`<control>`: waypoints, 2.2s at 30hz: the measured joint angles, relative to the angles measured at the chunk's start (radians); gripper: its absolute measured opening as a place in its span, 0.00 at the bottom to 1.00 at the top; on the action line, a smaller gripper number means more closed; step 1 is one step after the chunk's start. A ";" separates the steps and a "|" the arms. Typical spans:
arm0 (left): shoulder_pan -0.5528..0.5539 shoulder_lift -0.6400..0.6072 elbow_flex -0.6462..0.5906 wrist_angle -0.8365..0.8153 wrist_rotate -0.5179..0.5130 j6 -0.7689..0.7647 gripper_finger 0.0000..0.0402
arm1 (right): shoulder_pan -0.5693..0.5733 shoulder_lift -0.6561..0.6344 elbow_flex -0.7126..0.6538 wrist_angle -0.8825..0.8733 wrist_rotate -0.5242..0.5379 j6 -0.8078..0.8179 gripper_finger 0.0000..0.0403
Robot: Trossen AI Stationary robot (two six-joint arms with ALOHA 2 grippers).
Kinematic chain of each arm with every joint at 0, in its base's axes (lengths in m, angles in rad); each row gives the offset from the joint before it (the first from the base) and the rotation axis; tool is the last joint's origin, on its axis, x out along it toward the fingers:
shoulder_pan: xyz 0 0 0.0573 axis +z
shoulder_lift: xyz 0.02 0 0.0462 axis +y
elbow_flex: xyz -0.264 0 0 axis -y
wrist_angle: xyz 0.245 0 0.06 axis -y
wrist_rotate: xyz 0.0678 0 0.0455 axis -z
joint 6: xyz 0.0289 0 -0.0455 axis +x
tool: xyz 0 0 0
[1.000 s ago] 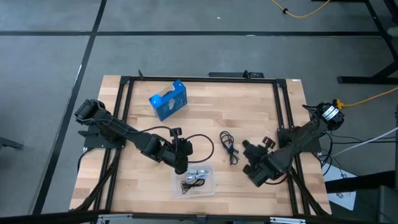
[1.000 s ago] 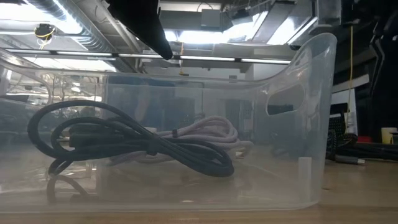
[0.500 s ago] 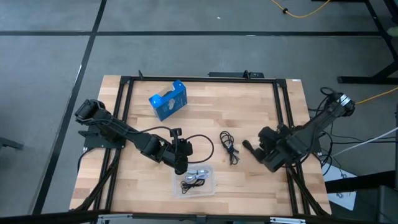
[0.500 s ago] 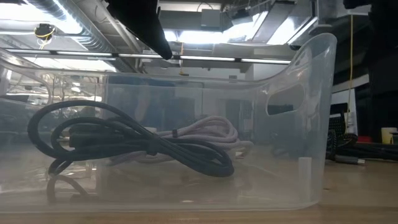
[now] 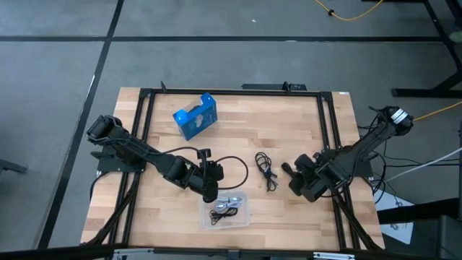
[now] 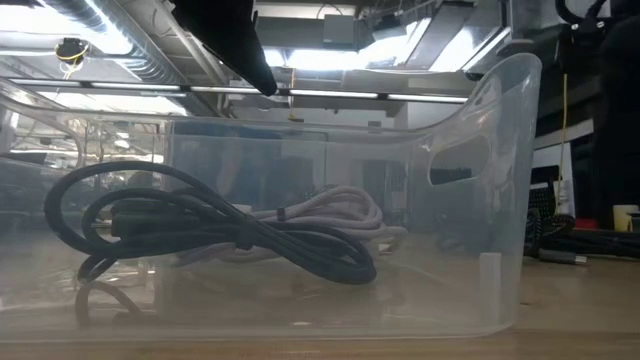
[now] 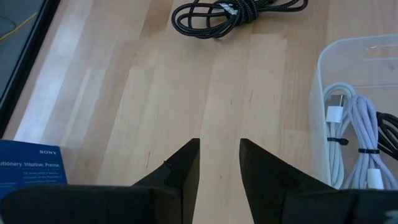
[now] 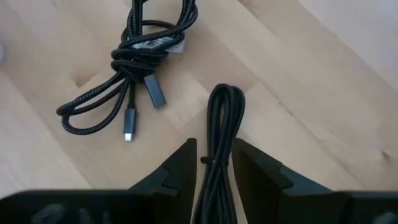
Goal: Pick and place USB-C Cables
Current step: Put the bottom black charger cable into the transparent bin
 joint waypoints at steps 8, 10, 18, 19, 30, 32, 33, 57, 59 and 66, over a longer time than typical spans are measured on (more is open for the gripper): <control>0.000 0.000 0.000 0.000 0.000 0.000 0.26 | 0.000 0.000 -0.001 0.020 0.005 -0.002 0.27; 0.000 0.000 0.000 0.000 0.000 0.000 0.26 | 0.000 0.000 -0.001 0.028 0.005 -0.003 0.27; 0.000 0.000 0.000 0.000 0.000 0.000 0.26 | 0.000 0.000 -0.001 0.010 0.009 -0.010 0.27; 0.000 0.000 0.000 0.000 0.000 0.000 0.26 | 0.000 0.000 -0.001 0.010 0.024 -0.008 0.27; 0.000 0.000 0.000 0.000 -0.002 0.000 0.26 | 0.000 0.000 -0.001 0.009 0.081 -0.007 0.27; 0.000 0.000 0.000 0.000 -0.003 0.000 0.26 | 0.000 0.000 -0.001 0.006 0.081 -0.008 0.27; 0.000 0.000 0.000 0.000 -0.003 0.000 0.26 | 0.000 0.000 -0.001 0.002 0.081 -0.008 0.27; 0.000 0.000 0.000 0.000 -0.004 0.000 0.26 | 0.000 0.000 -0.001 0.036 0.065 -0.006 0.27; 0.000 0.000 0.000 0.000 -0.004 0.000 0.26 | 0.000 0.000 -0.001 0.035 0.065 -0.006 0.27; 0.000 0.000 0.000 0.000 -0.004 -0.001 0.26 | 0.000 0.000 -0.001 0.031 0.065 0.061 0.27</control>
